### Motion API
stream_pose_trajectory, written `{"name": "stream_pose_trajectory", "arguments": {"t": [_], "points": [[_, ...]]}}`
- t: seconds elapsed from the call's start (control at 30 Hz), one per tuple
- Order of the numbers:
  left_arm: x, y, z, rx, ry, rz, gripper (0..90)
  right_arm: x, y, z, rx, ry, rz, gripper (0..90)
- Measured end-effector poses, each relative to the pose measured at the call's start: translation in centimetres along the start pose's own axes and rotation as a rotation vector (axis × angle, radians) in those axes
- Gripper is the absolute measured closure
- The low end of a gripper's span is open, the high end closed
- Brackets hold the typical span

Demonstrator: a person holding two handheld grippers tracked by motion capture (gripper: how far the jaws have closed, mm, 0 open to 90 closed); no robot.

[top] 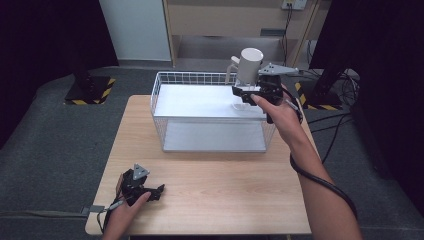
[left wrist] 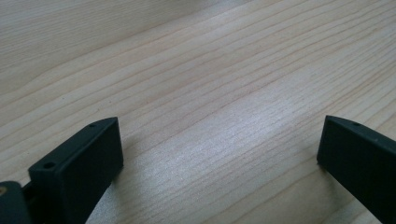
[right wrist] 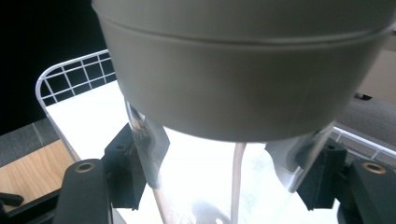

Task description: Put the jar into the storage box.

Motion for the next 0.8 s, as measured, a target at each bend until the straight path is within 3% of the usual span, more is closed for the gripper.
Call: {"name": "stream_pose_trajectory", "arguments": {"t": [0.8], "points": [[0.0,0.0,0.0,0.000,0.000,0.000,0.0,1.3,0.5,-0.6,0.014,0.016,0.027,31.4]]}}
Point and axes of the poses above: each handheld gripper's, and its own axes: x roughly forward along the jaws, y roughly out of its underside, z roughly to its left, the point moved 7 cm from there along x, roughly forward along the jaws, and after that the axes turned 7 degrees about -x, right-handed, at the moved point
